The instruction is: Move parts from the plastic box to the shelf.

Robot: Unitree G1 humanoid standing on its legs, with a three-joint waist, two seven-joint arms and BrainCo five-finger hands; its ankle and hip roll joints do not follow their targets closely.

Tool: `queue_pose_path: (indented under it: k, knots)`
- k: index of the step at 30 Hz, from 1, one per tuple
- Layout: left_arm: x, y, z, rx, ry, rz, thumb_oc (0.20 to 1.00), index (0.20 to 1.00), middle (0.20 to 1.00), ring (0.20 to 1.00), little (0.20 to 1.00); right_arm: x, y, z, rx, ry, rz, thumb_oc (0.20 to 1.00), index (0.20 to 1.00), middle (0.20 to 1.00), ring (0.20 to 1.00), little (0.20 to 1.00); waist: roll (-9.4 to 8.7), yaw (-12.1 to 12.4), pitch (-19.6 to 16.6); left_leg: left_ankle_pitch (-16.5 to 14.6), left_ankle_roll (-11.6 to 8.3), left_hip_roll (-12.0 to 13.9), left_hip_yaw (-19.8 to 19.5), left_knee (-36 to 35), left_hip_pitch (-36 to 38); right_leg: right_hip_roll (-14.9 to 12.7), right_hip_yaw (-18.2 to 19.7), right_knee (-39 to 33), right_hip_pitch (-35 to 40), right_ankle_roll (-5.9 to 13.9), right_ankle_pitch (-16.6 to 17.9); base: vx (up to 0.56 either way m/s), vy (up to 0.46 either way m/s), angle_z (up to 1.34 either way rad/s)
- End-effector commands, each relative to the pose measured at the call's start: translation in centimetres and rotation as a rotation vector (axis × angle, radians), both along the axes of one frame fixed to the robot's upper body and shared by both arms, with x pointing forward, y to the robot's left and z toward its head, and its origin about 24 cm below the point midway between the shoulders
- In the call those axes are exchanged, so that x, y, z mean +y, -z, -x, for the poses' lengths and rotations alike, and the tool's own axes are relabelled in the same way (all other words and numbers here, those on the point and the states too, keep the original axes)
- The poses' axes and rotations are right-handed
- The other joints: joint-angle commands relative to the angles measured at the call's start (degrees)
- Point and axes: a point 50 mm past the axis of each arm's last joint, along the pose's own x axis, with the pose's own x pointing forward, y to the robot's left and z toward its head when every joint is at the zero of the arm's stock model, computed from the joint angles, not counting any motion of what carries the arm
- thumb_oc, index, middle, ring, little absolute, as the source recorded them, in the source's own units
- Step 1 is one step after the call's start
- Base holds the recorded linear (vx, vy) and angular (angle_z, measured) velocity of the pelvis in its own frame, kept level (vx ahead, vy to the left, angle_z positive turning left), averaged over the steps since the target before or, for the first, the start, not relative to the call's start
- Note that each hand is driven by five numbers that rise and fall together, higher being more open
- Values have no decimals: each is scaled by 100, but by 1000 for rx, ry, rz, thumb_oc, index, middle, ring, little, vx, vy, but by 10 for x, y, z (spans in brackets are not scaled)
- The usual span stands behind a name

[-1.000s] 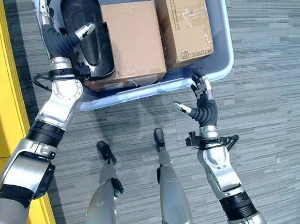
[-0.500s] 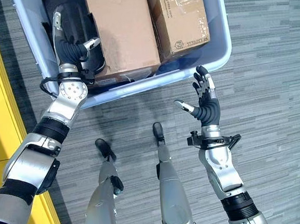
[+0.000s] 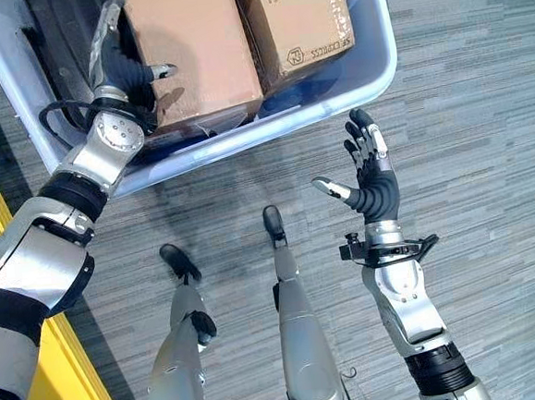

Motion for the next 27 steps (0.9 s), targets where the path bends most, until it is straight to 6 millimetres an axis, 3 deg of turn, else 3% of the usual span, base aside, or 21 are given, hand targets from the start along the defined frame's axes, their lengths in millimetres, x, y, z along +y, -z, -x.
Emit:
queue_pose_path:
  k: [1,5,8,11,15,18,20,25,27]
  knots:
    - [-3,-38,3,-70,12,-38,1000,1000,1000,1000,1000,-20,-10,3,-68,58,5,1000,1000,1000,1000,1000,-62,-181,7,-845,-538,500,-376,1256,-247,-534,-447,264,557,474,-11,0,0,0]
    - [-29,-31,0,-12,55,-175,1000,1000,1000,1000,1000,-20,-10,2,-56,45,0,1000,1000,1000,1000,1000,-14,-237,6,-866,-532,492,-362,1266,-273,-529,-431,302,495,463,-43,0,0,0]
    - [-45,-6,-4,74,87,-244,1000,1000,1000,1000,1000,-19,-11,0,-51,25,-11,1000,1000,1000,1000,1000,-31,-294,9,-884,-537,539,-288,1251,-206,-493,-362,323,482,441,-65,-1,4,-5]
    - [-49,-2,-3,81,99,-252,1000,1000,1000,1000,1000,-19,-12,0,-53,25,-11,1000,1000,1000,1000,1000,-27,-293,3,-885,-539,544,-279,1244,-194,-491,-349,326,485,436,-67,0,-5,-5]
    - [-72,16,2,89,201,-298,1000,1000,1000,1000,1000,-20,-15,-1,-68,40,-12,1000,1000,1000,1000,1000,34,-258,44,-887,-539,540,-247,1225,-123,-485,-338,352,505,406,-94,0,0,-2]
    - [-88,13,13,22,300,-327,1000,1000,1000,1000,1000,-23,-15,0,-71,64,-3,1000,1000,1000,1000,1000,128,-154,63,-874,-536,498,-267,1170,-56,-504,-370,336,573,405,-114,0,0,0]
    - [-92,-7,35,-111,436,-278,1000,1000,1000,1000,1000,-29,-16,5,-84,101,2,1000,1000,1000,1000,1000,258,22,87,-876,-530,449,-310,1147,2,-540,-423,330,668,397,-154,5,-34,-6]
    - [-78,-20,56,-221,520,-150,1000,1000,1000,1000,1000,-32,-13,11,-89,123,-1,1000,1000,1000,1000,1000,362,126,91,-884,-525,409,-341,1131,68,-574,-464,335,751,390,-190,-1,-13,0]
    - [-59,-32,78,-343,586,-10,1000,1000,1000,1000,1000,-33,-8,16,-84,146,-4,1000,1000,1000,1000,1000,433,238,73,-886,-535,386,-354,1102,133,-605,-530,321,836,381,-211,-8,-32,5]
